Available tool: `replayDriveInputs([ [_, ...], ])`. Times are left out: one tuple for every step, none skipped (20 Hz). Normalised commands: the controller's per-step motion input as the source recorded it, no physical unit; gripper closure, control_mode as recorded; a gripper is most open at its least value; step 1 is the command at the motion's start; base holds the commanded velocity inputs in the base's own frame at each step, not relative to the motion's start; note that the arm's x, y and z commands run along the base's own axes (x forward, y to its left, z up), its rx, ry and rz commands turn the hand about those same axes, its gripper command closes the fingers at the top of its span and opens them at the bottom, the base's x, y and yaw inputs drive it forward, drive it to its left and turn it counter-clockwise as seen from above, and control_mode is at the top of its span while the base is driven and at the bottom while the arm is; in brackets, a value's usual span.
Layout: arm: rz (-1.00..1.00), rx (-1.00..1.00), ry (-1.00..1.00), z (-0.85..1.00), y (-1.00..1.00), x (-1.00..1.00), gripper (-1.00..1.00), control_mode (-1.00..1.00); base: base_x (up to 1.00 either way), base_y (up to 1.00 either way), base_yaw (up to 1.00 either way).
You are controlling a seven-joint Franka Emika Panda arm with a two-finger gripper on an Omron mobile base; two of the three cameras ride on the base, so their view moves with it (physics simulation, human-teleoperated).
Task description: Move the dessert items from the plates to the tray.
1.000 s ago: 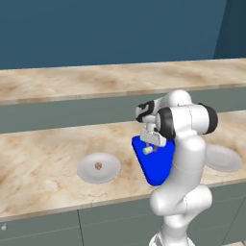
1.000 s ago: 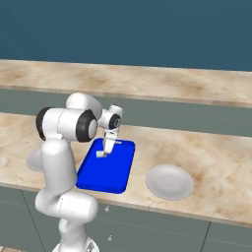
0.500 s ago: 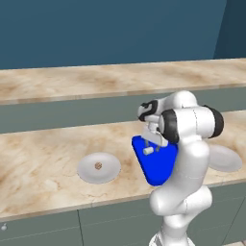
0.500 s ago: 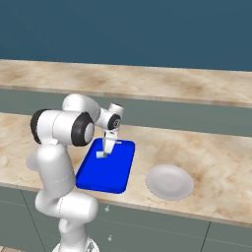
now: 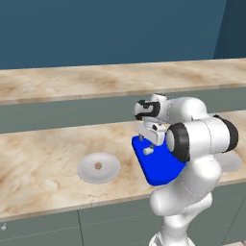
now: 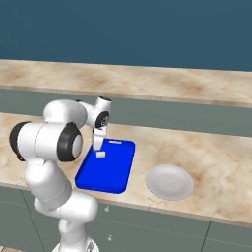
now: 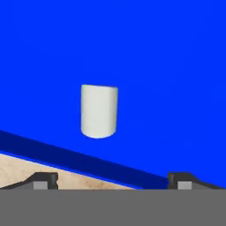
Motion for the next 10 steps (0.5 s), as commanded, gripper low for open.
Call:
replayDriveInputs([
  [0.01,0.0,-0.11,0.28,0.61,-0.35,-1.0,-1.0,0.0,0.0,0.0],
  [0.02,0.0,-0.07,0.26,0.63,-0.32,-1.0,-1.0,0.0,0.0,0.0],
  [0.02,0.0,-0.03,0.26,0.6,-0.29,-1.0,-1.0,0.0,0.0,0.0],
  [0.05,0.0,0.0,0.23,0.58,-0.29,-1.0,-1.0,0.0,0.0,0.0],
  [0.07,0.0,0.0,0.23,0.57,-0.29,-1.0,-1.0,0.0,0.0,0.0],
  [0.12,0.0,0.0,0.21,0.58,-0.29,-1.0,-1.0,0.0,0.0,0.0],
  [0.16,0.0,0.0,0.18,0.59,-0.28,-1.0,-1.0,0.0,0.0,0.0],
  [0.22,0.0,0.0,0.16,0.58,-0.22,-1.0,-1.0,0.0,0.0,0.0],
  [0.26,0.0,0.0,0.16,0.57,-0.22,-1.0,-1.0,0.0,0.0,0.0],
  [0.3,0.0,0.0,0.16,0.53,-0.2,-1.0,-1.0,0.0,0.0,0.0],
])
